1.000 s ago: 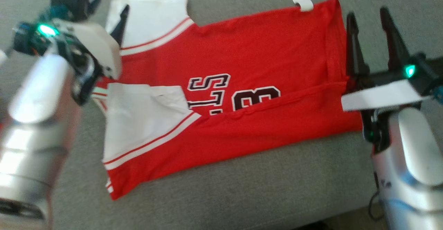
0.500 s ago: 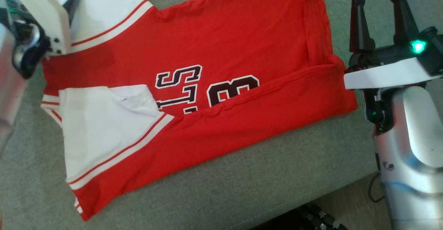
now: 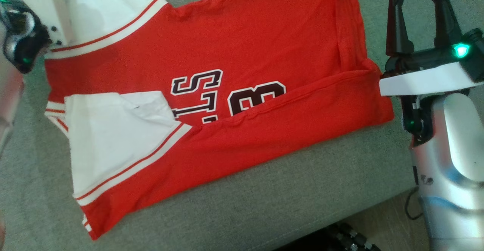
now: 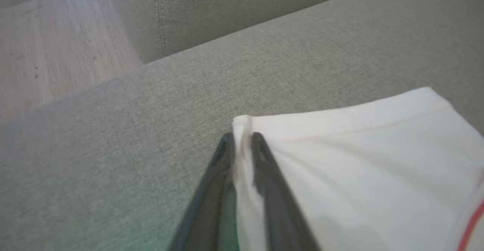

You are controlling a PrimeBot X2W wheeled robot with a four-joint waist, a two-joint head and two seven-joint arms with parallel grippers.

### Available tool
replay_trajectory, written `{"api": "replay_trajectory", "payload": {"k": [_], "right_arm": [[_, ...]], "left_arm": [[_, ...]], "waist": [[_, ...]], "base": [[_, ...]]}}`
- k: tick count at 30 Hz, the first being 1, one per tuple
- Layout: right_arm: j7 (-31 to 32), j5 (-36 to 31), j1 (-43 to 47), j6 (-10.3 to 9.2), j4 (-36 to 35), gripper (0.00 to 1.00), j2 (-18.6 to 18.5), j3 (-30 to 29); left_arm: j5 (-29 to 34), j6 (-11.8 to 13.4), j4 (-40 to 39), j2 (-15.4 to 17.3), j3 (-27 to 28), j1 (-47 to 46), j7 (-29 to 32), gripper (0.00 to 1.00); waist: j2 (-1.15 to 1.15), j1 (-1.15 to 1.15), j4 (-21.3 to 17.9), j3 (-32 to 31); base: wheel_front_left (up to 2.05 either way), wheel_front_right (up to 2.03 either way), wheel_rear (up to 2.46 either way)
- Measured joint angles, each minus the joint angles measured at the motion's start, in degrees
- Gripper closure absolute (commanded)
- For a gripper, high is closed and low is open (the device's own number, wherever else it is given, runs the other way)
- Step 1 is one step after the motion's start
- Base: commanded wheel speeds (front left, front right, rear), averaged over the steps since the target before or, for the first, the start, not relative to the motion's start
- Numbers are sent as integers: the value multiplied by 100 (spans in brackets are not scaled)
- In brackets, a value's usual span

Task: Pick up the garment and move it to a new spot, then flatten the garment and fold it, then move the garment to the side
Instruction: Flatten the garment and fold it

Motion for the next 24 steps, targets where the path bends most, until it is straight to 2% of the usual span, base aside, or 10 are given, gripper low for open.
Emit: {"api": "replay_trajectory", "payload": {"k": [5,8,11,17,24], "right_arm": [[103,-54,-26,0,52,0,-132,27],[274,-53,-127,0,170,0,-350,114],[705,36,-290,0,420,0,-621,197],[1618,299,-492,0,1116,0,-1149,354],[2247,365,-916,0,2095,0,-1704,490]], "left_arm": [[-98,1,-43,-63,-187,25,-241,100],[-147,2,-115,-124,-287,161,-662,100],[-94,2,-435,-205,-561,246,-1263,100],[69,2,-939,-347,-948,244,-1828,100],[342,20,-1571,-360,-1179,308,-2102,100]], "waist": [[0,0,124,-77],[0,1,254,-187],[0,0,485,-363],[0,0,995,-588],[0,0,1609,-724]], "base": [[0,0,0],[0,0,0],[0,0,0],[0,0,0],[0,0,0]]}}
